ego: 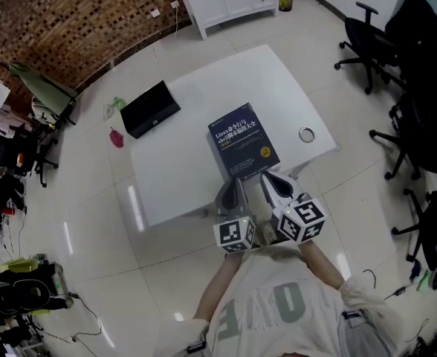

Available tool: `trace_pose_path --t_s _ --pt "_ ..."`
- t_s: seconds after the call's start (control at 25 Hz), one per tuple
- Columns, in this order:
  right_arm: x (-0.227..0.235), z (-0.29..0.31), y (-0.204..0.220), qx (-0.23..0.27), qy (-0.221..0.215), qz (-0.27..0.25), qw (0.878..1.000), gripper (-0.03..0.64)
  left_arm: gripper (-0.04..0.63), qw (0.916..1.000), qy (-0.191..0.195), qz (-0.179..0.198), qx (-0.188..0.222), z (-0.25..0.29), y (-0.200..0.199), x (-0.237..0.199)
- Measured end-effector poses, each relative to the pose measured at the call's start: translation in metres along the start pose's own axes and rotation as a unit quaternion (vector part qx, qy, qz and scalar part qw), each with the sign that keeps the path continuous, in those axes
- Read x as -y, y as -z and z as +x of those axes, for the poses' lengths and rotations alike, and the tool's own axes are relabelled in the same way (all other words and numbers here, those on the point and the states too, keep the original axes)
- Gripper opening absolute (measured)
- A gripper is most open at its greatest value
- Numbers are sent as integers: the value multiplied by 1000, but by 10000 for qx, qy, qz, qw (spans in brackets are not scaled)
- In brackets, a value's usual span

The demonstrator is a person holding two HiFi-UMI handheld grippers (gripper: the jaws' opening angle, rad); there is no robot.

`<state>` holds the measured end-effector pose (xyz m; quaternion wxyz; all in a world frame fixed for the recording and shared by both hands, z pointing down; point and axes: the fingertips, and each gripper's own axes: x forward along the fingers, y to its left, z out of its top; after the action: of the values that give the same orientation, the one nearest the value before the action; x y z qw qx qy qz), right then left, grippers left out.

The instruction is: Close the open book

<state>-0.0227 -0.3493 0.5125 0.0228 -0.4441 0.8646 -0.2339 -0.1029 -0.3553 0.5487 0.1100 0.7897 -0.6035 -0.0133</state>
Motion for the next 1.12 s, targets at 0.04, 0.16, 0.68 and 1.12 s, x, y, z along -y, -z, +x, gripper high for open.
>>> trace_pose_path --t_s 0.04,0.16,0.68,1.12 --pt "-2 0 1 -17 -40 -9 10000 3 -2 9998 -116 90 128 -4 -11 -7" --pt "-11 3 3 -52 -240 -88 9997 5 -2 9964 -616 283 507 -18 -44 -36" --pt "-45 21 15 -197 -521 -155 9983 5 5 9921 -694 -134 1034 -61 -80 -78" --pt "-60 24 52 -497 -301 -453 9973 5 9 9935 -778 -226 794 -85 -57 -122"
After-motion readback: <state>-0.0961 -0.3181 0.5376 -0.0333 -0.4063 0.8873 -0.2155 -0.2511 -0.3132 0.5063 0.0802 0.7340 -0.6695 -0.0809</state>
